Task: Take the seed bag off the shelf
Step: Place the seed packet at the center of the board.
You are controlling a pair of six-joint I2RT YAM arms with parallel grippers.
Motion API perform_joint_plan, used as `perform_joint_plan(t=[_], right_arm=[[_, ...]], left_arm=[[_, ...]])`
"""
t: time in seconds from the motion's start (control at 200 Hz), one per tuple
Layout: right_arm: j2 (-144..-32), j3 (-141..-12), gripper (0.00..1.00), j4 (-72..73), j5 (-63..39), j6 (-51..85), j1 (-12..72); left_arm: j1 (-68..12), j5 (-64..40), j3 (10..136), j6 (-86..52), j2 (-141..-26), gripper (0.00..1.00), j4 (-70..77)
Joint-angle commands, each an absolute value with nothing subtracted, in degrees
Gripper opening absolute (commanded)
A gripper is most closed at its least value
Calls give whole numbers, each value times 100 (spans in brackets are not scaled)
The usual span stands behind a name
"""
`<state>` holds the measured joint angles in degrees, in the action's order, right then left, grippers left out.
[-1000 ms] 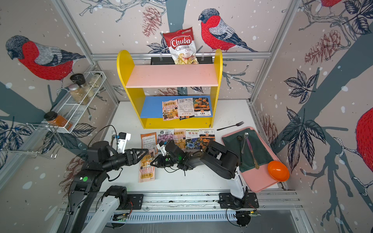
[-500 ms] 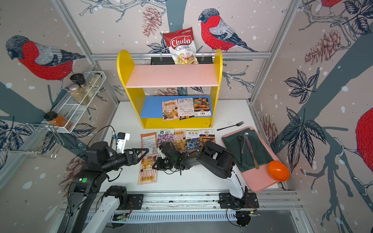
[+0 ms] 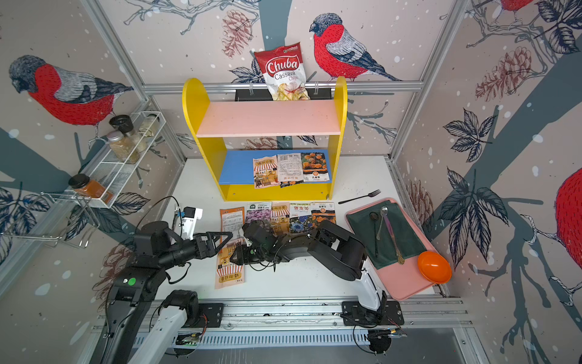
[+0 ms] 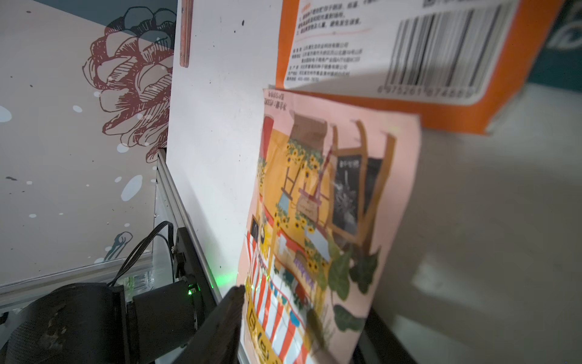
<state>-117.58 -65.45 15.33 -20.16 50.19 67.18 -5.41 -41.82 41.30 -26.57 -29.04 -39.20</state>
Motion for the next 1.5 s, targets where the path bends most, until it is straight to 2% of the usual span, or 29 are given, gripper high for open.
perform_joint_plan(t=[0.0,0.39,0.62,0.95,1.306,1.496], right_arm=[[-11671,-6549,61,676,-1448,4784,6745],[-11138,-6532,100,-58,-744,4408,6803],[-10446,-6076,100,-347,-428,4233,6684],[-8109,-5074,100,-1002,-121,3759,6012],[-6319,-4988,100,-1626,306,3302,5240],[-5903,-4984,100,-1737,203,3152,4816]], left_arm=[[-527,-4192,4145,-2640,-2909,94,-3723],[-527,-4549,4131,-2559,-2883,94,-3661],[-527,-4682,4136,-2536,-2857,96,-3641],[-527,-4382,3940,-3232,-2840,96,-2722],[-577,-3974,3446,-4264,-3832,96,-734],[-1148,-3434,3358,-4518,-4708,96,174]])
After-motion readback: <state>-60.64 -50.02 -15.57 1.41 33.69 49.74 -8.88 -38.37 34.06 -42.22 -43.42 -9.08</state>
